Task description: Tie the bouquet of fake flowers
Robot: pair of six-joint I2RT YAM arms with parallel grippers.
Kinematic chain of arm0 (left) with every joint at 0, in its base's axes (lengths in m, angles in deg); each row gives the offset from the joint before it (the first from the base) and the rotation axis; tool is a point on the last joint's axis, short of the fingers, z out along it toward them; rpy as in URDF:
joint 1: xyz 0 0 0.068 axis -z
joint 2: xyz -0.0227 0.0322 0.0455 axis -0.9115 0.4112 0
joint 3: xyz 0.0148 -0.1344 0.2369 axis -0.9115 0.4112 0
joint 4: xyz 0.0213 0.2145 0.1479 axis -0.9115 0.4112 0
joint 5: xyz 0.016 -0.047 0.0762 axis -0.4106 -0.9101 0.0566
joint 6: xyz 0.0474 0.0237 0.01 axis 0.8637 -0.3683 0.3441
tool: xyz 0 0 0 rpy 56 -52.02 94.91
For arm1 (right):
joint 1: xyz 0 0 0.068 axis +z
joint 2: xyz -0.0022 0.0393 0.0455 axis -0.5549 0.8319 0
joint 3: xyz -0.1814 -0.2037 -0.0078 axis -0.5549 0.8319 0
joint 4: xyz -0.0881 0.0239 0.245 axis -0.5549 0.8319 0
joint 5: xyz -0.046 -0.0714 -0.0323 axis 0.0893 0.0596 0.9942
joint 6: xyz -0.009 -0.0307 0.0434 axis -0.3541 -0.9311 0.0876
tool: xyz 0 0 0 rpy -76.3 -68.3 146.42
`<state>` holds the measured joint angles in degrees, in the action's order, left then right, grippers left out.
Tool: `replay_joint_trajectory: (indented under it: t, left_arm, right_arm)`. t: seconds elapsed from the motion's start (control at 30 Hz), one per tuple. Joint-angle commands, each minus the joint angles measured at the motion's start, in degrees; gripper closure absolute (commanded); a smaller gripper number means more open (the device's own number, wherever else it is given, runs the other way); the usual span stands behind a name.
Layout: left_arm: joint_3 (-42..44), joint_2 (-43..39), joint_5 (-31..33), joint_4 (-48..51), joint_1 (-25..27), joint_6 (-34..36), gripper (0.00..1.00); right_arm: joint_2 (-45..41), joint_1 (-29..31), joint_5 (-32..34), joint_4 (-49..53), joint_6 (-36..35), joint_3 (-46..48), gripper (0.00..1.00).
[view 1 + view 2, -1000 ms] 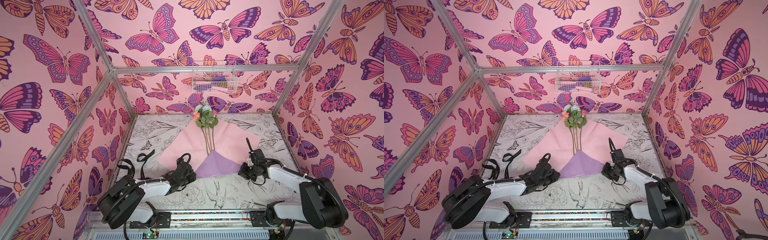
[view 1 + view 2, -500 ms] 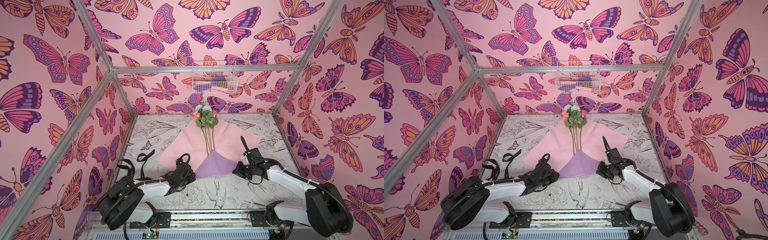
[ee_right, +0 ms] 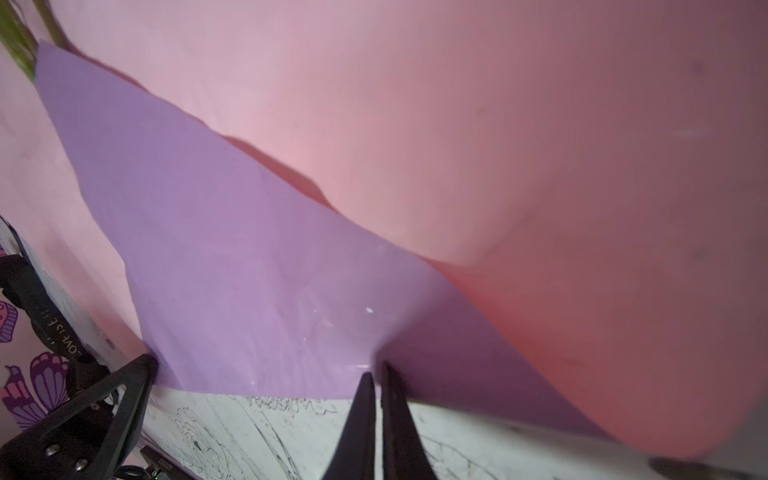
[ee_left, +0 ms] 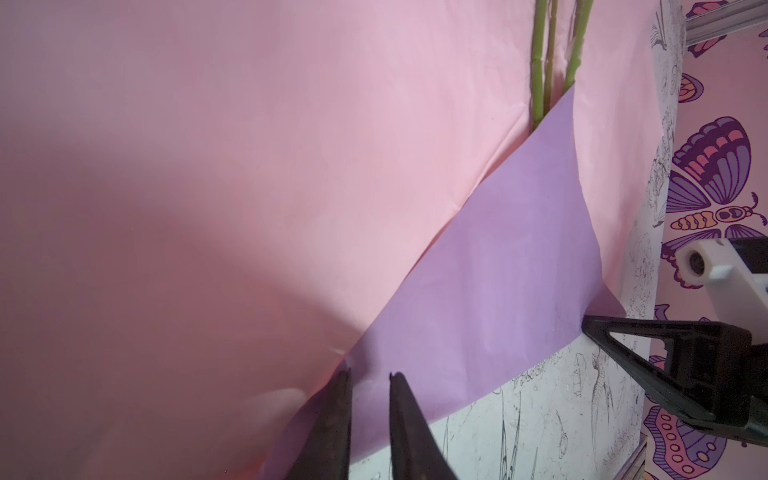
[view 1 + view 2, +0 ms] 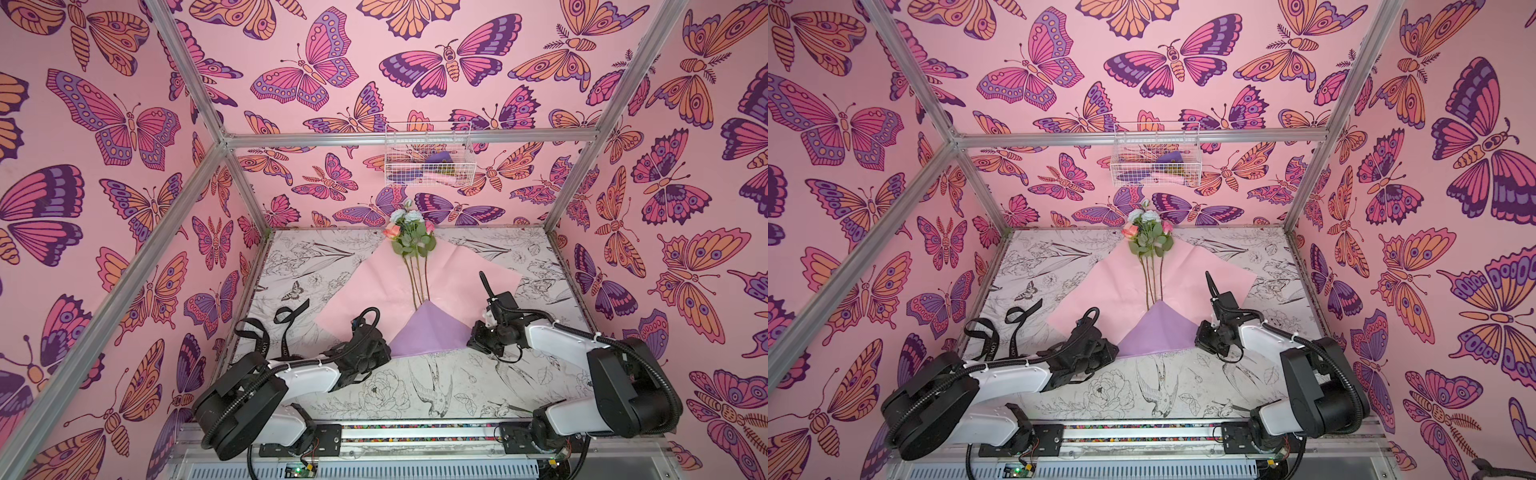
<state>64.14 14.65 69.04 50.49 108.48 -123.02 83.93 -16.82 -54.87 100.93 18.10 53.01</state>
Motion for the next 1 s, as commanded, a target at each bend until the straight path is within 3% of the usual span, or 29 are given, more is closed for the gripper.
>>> replay_joint_trajectory:
  t: [0.0,0.4,0.63,0.73,0.8,0.87,0.97]
  left_arm:
    - [1.9,1.9,1.1,5.7,-0.4,-0.5,0.79]
    - [2.4,-3.1,0.9,7.2,-2.1,-0.4,0.77]
    - [2.3,-18.7,0.7,19.0,-6.2,0.9,0.60]
    - [1.7,-26.6,1.8,27.5,-8.1,-0.5,0.46]
    - [1.7,-31.1,2.9,32.5,-8.6,-2.4,0.20]
    - [2.4,-34.7,2.9,34.5,-8.6,-4.4,0.01]
    - [5.0,-37.7,0.6,34.5,-8.6,-8.2,0.01]
  right_arm:
    - [-1.1,-2.0,2.1,3.0,-2.7,-0.5,0.90]
    - [-0.1,-8.1,3.1,4.5,-6.2,-0.2,0.90]
    - [-2.7,-8.1,2.6,6.0,-6.6,-1.8,0.88]
    - [-4.3,-8.1,2.3,6.4,-6.5,-2.0,0.87]
    - [-4.9,-8.0,1.8,6.2,-6.2,-1.8,0.87]
    - [-5.2,-7.9,1.5,5.8,-5.7,-1.3,0.87]
    - [-5.4,-7.7,0.8,4.7,-5.1,-0.4,0.87]
